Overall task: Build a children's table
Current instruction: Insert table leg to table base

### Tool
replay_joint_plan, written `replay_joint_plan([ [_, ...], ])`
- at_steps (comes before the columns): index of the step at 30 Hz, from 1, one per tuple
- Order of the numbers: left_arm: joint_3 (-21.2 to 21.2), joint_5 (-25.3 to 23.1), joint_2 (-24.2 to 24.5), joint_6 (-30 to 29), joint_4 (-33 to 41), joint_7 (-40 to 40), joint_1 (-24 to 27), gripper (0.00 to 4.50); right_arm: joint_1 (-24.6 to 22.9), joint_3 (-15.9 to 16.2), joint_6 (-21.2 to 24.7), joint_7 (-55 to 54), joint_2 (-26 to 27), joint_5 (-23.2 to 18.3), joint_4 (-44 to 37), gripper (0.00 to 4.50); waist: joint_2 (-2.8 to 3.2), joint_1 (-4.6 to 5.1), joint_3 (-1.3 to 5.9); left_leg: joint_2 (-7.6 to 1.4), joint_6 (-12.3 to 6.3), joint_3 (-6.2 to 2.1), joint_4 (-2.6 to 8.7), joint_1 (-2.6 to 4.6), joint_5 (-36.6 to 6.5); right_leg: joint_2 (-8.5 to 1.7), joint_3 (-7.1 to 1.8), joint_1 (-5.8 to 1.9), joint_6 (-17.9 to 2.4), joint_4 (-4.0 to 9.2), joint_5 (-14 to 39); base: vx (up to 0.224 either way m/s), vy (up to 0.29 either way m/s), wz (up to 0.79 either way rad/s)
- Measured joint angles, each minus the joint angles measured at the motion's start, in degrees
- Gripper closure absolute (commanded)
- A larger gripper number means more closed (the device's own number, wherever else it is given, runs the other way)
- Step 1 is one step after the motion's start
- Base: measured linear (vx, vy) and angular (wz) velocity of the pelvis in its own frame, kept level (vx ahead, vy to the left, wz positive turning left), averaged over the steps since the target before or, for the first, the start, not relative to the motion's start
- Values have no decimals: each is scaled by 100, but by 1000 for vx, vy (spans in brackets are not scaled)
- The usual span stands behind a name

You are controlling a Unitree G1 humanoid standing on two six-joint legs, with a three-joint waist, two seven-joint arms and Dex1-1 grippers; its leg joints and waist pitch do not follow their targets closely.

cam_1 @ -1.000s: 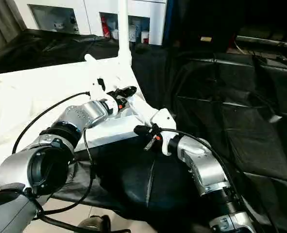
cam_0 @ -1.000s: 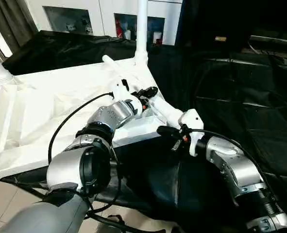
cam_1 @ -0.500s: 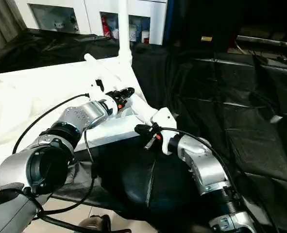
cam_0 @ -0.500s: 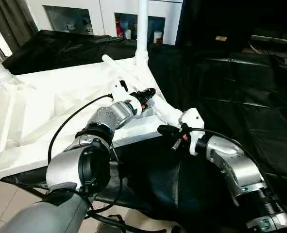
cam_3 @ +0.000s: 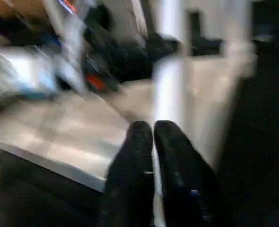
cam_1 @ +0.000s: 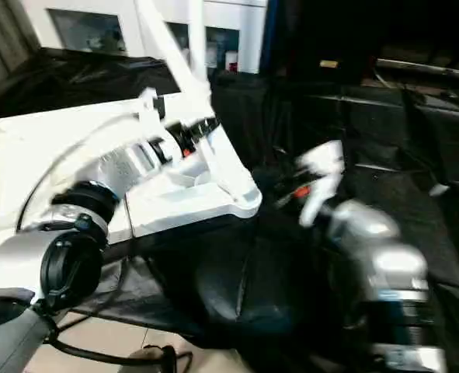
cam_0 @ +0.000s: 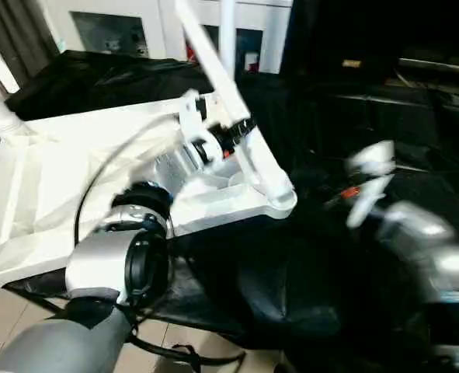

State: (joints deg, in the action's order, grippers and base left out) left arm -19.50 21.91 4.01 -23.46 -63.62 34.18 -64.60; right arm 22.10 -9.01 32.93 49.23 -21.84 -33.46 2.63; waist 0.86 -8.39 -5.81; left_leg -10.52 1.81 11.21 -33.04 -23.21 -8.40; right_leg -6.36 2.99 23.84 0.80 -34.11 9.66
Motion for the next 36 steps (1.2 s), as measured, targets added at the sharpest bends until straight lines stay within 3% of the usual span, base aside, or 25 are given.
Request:
replay_joint_plan([
  [3, 399, -46, 75, -334, 742, 536, 184, 252, 367, -352, 684, 243, -171, -829, -95, 374, 1, -19, 1, -20, -1, 7, -40, 2, 2, 3, 2, 4, 0, -40, 0, 0, 0, 0],
  [6, 649, 72, 152, -845, 1578, 910, 390, 253, 640, -454, 1094, 322, -196, -1173, -138, 363, -2, -33, 1, -35, 25, 11, -74, 5, -11, 4, 5, 3, -1, -80, 2, 0, 0, 0],
  [12, 957, 546, 234, -1746, 2986, 1302, 647, 253, 821, -91, 1565, 377, -240, -1185, -74, 291, -23, -36, 2, -37, 25, 17, -88, 4, 8, -3, 4, -3, -3, -91, 0, 0, 0, 0],
  [18, 1006, 887, 491, -2504, 4170, 1430, 1145, 258, 1003, 221, 1765, 452, -354, -1133, 2, 283, -111, 2, 16, -40, 24, 21, -81, 1, 8, -2, 6, 5, 0, -93, 2, 0, 0, 0],
  [24, 1037, 1142, 643, -2806, 4724, 1676, 1488, 260, 1008, 391, 1957, 810, -517, -1265, -56, 283, -132, -60, 24, -38, 24, 21, -88, -4, 9, -4, 8, 1, 0, -93, 1, 0, 0, 0],
  [25, 1036, 1198, 642, -2846, 4736, 1678, 1488, 261, 1008, 405, 1986, 873, -558, -1311, -60, 311, -137, -78, 27, -38, 23, 20, -92, -4, 9, -4, 8, 0, 0, -95, 1, 0, 0, 0],
  [30, 1146, 1287, 615, -3045, 4898, 1795, 1490, 262, 1001, 618, 2045, 1098, -648, -1310, -190, 345, -140, -123, 30, -39, 24, 18, -106, 6, 9, -4, 4, -8, 0, -109, 0, 0, 0, 0],
  [35, 1315, 1284, 628, -2970, 4928, 1800, 1523, 262, 955, 735, 1922, 1100, -649, -1180, -264, 348, -143, -132, 32, -39, 29, 15, -109, 7, 12, -4, 4, -7, 1, -118, -1, 0, 0, 0],
  [36, 1324, 1285, 637, -2965, 4928, 1800, 1523, 262, 955, 734, 1925, 1100, -660, -1185, -262, 323, -143, -133, 32, -39, 29, 15, -109, 7, 12, -4, 4, -7, 1, -118, -1, 0, 0, 0],
])
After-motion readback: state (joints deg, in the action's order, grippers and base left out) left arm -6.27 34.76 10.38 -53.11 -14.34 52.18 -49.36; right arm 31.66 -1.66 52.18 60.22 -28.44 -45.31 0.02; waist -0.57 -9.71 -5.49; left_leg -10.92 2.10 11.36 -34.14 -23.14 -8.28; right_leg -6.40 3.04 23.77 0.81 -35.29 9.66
